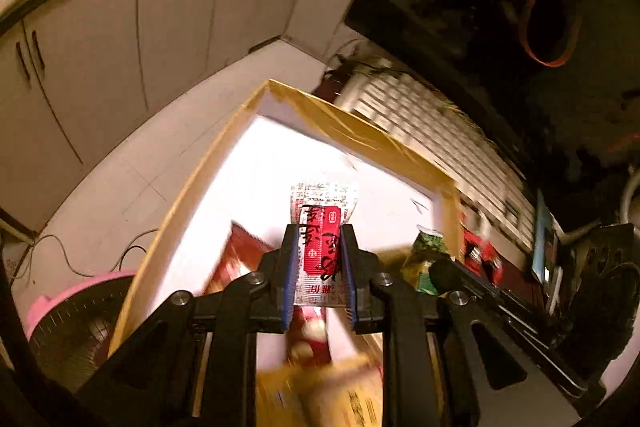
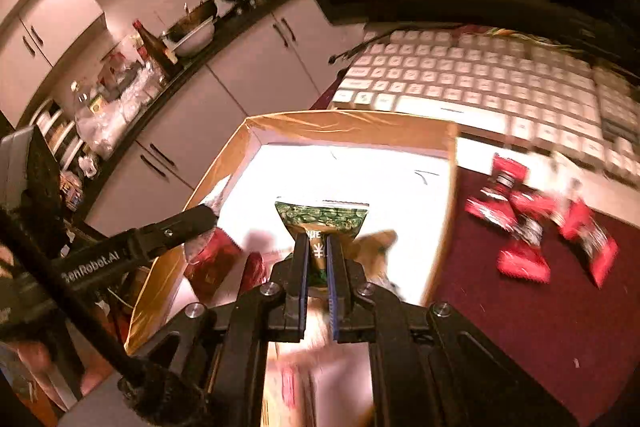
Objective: Organize snacks
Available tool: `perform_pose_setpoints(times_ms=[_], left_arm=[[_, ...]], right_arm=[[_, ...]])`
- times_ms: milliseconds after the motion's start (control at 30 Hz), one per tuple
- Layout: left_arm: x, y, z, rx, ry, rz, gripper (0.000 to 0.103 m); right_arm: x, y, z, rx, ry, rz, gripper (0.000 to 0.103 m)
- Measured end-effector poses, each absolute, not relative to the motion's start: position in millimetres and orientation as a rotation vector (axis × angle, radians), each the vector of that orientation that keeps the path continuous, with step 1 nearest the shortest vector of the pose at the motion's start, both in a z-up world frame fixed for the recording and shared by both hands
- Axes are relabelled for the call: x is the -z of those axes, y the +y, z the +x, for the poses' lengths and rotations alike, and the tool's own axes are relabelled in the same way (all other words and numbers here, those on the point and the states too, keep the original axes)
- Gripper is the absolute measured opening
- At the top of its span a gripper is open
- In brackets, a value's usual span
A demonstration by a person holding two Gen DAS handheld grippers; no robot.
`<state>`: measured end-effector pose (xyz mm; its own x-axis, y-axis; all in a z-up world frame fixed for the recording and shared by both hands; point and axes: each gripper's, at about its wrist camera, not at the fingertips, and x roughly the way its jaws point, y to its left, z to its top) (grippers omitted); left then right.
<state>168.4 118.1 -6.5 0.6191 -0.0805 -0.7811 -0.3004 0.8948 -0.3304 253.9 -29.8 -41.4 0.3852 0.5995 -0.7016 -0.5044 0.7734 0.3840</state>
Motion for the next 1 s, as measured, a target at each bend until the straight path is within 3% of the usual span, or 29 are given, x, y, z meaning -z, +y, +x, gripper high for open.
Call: perform_pose_setpoints(times_ms=[167, 300, 333, 367, 400, 500, 533, 600, 767, 1000], left_arm=[[19, 125, 191, -0.158, 0.944, -0.449, 0.021], [40, 131, 206, -0.172, 1.038, -0.485, 0.024], [42, 133, 204, -0.195, 1.034, -0.495, 0.027], [40, 133, 199, -0.212, 1.018, -0.498, 0.036], [37, 134, 193, -0.218, 1.002, -0.501, 0.048], [12, 116, 160, -0.183, 0.908, -0.49, 0.072], [4, 108, 148, -0.172, 0.879, -0.474, 0.075], [-9, 85, 117, -0.14, 0.816, -0.454, 0.085], [-8, 17, 60, -0.002, 0.78, -0.412, 0.085], [7, -29, 63, 0.159, 0.895, -0.462, 0.085]], right_arm=[[52, -13, 269, -0.705, 0.993, 0.122, 0.007], [47, -18, 262, -0.768, 0.971, 0.157, 0.014], [41, -27, 255, -0.786, 0.947, 0.183, 0.031], [35, -40, 246, -0.797, 0.915, 0.213, 0.052], [25, -60, 231, -0.801, 0.863, 0.25, 0.057], [5, -118, 181, -0.886, 0.769, 0.295, 0.07], [4, -138, 166, -0.923, 0.752, 0.306, 0.072], [7, -184, 136, -0.909, 0.725, 0.318, 0.073], [28, -298, 87, -0.595, 0.663, 0.26, 0.073], [56, -387, 95, -0.411, 0.692, 0.415, 0.074]])
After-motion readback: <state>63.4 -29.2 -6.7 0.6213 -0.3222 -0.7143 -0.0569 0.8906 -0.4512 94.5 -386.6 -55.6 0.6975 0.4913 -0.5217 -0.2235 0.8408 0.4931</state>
